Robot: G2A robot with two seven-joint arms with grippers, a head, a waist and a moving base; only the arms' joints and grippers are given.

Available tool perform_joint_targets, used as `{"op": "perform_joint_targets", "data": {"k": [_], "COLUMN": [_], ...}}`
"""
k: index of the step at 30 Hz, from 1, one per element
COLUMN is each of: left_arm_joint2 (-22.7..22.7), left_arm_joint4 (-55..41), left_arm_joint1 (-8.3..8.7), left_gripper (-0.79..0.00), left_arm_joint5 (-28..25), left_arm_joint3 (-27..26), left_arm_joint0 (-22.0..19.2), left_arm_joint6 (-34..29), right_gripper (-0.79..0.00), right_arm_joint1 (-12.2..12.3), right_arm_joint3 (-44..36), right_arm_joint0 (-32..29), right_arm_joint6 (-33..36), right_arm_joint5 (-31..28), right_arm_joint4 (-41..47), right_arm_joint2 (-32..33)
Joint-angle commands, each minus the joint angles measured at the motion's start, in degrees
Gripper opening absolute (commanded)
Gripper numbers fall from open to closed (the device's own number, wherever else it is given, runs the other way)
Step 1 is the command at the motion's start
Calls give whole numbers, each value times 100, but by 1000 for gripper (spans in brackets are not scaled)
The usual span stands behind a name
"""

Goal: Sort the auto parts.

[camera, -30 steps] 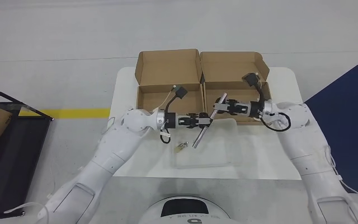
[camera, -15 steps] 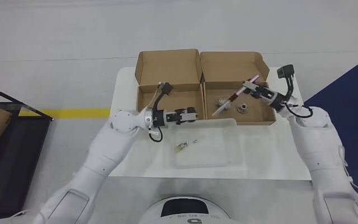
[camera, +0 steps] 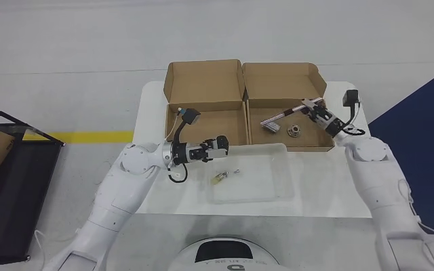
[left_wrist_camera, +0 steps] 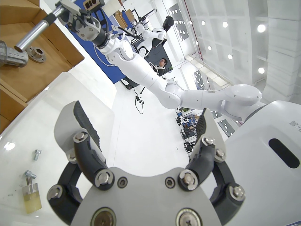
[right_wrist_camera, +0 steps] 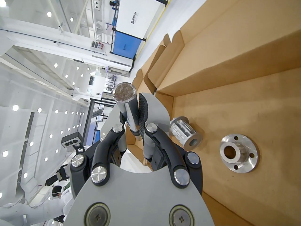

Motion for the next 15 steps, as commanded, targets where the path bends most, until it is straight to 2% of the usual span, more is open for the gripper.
{"op": "perform_joint_targets", "data": {"k": [1,9,15], "left_arm_joint2": [4,4,4], "left_arm_joint4": [-6,-6,-6], "left_arm_joint1": [-1,-1,-1], "left_gripper": [0,0,0], "left_arm_joint5": [2,2,2], "left_arm_joint3": [7,7,7], "left_arm_joint0": [-5,-5,-5], "left_arm_joint6": [-2,-2,-2], "right_gripper": [-785,-785,-785], "right_arm_joint1": [-16,-26,31], "right_arm_joint3": [128,483,465], "right_arm_joint0": [26,101,121], "right_arm_joint6": [54,119,267], "right_arm_joint5": [8,2,283], "right_arm_joint4": [-32,-309,-897], "right_arm_joint2": [-63,-147,-182]}}
